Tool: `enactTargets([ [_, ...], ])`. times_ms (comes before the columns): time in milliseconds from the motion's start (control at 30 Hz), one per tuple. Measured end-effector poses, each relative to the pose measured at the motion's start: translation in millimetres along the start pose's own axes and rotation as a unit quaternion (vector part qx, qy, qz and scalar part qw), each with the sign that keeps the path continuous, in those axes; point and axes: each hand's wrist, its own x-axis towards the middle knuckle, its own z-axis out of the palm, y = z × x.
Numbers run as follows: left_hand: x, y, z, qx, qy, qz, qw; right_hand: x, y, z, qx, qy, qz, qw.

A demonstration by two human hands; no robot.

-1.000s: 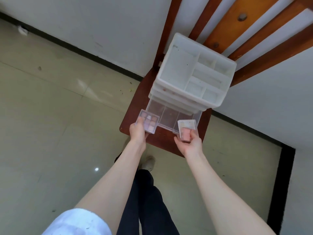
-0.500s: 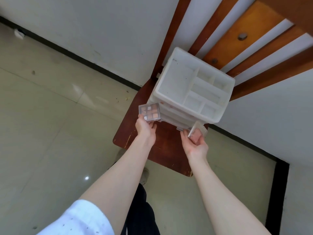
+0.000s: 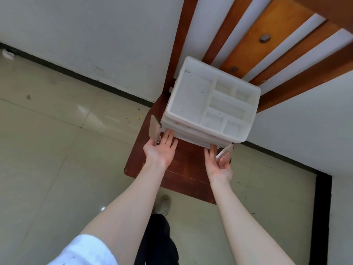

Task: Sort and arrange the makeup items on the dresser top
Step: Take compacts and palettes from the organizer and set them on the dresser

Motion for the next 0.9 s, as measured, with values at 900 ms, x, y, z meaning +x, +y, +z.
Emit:
enactTargets([
  [900,-204,-131,53,0.900,-0.338,0.019,0.275,-266,-149,-34,-0.346,0.030,-0.271,0.898],
])
